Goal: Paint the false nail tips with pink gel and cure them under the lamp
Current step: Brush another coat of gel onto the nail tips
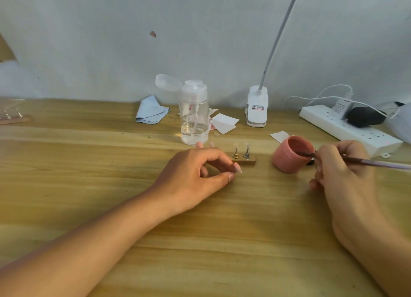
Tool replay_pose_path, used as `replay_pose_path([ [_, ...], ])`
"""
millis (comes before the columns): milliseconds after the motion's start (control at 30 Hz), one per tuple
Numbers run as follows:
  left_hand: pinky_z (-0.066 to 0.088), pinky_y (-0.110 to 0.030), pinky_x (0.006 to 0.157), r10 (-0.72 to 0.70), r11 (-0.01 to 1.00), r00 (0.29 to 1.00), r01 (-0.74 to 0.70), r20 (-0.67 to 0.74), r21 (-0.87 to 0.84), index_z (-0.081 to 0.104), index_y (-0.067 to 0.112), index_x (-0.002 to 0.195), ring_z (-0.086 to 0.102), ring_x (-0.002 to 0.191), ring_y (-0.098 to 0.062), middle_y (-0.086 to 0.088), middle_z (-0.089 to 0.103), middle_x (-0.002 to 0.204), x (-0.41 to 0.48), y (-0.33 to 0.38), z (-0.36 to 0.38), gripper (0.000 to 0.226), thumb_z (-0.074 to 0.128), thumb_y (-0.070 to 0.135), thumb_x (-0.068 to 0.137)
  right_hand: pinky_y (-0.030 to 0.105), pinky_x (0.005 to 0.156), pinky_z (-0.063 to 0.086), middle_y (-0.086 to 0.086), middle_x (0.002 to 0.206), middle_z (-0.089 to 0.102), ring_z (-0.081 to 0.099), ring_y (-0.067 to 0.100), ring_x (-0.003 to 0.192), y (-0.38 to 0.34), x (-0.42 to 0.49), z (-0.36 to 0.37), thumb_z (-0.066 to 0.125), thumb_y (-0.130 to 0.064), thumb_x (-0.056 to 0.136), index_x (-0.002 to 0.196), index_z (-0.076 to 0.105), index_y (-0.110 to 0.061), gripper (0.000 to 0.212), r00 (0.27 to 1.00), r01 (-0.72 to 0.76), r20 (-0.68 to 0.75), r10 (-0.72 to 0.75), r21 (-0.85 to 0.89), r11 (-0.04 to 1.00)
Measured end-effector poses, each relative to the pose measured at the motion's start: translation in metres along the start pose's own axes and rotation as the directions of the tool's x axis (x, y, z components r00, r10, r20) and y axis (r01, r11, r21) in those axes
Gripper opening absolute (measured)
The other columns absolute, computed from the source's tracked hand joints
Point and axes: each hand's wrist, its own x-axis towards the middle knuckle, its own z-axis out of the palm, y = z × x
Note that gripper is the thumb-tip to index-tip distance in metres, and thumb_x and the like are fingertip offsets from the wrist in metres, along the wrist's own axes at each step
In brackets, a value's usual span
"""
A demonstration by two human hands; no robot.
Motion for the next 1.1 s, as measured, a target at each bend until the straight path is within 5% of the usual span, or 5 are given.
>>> replay_pose_path([
  [233, 0.032, 0.0, 0.056, 0.014, 1.0, 1.0, -0.014, 0.004, -0.016, 0.073, 0.032, 0.087, 0.038, 0.042, -0.001, 0.027, 0.072, 0.088, 0.0, -0.001, 0.0, 0.013, 0.075, 0.019, 0.086, 0.033, 0.051, 0.037, -0.01, 0.045, 0.046, 0.038, 0.001, 0.037, 0.0, 0.0, 0.001, 0.055, -0.013, 0.088, 0.081, 0.048, -0.021, 0.012, 0.998, -0.031, 0.044, 0.032, -0.018, 0.999],
  [633, 0.032, -0.006, 0.053, -0.006, 0.999, 1.0, 0.006, 0.0, 0.031, 0.072, 0.035, 0.085, 0.041, 0.044, -0.001, 0.027, 0.069, 0.082, 0.001, -0.002, 0.0, 0.013, 0.076, 0.023, 0.085, 0.027, 0.057, 0.051, 0.012, 0.077, 0.069, 0.059, 0.022, 0.059, -0.013, -0.021, 0.003, 0.043, 0.006, 0.094, 0.089, 0.05, 0.002, 0.01, 0.952, 0.147, 0.231, -0.2, 0.229, 0.962],
  [700, 0.032, -0.004, 0.054, -0.007, 0.999, 1.0, 0.007, 0.0, 0.05, 0.071, 0.037, 0.083, 0.043, 0.044, 0.0, 0.028, 0.069, 0.082, 0.001, -0.002, 0.001, 0.016, 0.076, 0.022, 0.085, 0.027, 0.056, 0.053, 0.026, 0.091, 0.065, 0.062, 0.025, 0.06, -0.013, -0.03, 0.009, 0.047, 0.008, 0.093, 0.086, 0.049, 0.011, 0.008, 0.939, 0.065, 0.312, -0.146, 0.256, 0.964],
  [833, 0.031, -0.006, 0.051, -0.004, 0.998, 1.0, 0.004, 0.003, 0.064, 0.071, 0.037, 0.08, 0.04, 0.041, -0.001, 0.028, 0.07, 0.083, 0.001, -0.002, 0.001, 0.017, 0.076, 0.021, 0.084, 0.021, 0.051, 0.05, 0.016, 0.06, 0.066, 0.056, 0.021, 0.052, -0.006, -0.039, 0.012, 0.05, 0.006, 0.089, 0.081, 0.046, 0.014, 0.012, 0.915, -0.076, 0.403, -0.01, 0.197, 0.977],
  [1100, 0.029, -0.003, 0.049, -0.003, 0.996, 1.0, 0.004, -0.011, 0.084, 0.075, 0.026, 0.085, 0.041, 0.039, 0.001, 0.036, 0.058, 0.059, 0.002, -0.003, 0.002, 0.007, 0.077, 0.019, 0.084, 0.021, 0.053, 0.049, 0.016, 0.065, 0.07, 0.055, 0.018, 0.053, -0.004, -0.039, 0.017, 0.054, 0.002, 0.085, 0.074, 0.05, -0.002, 0.013, 0.902, -0.067, 0.432, 0.012, 0.114, 0.991],
])
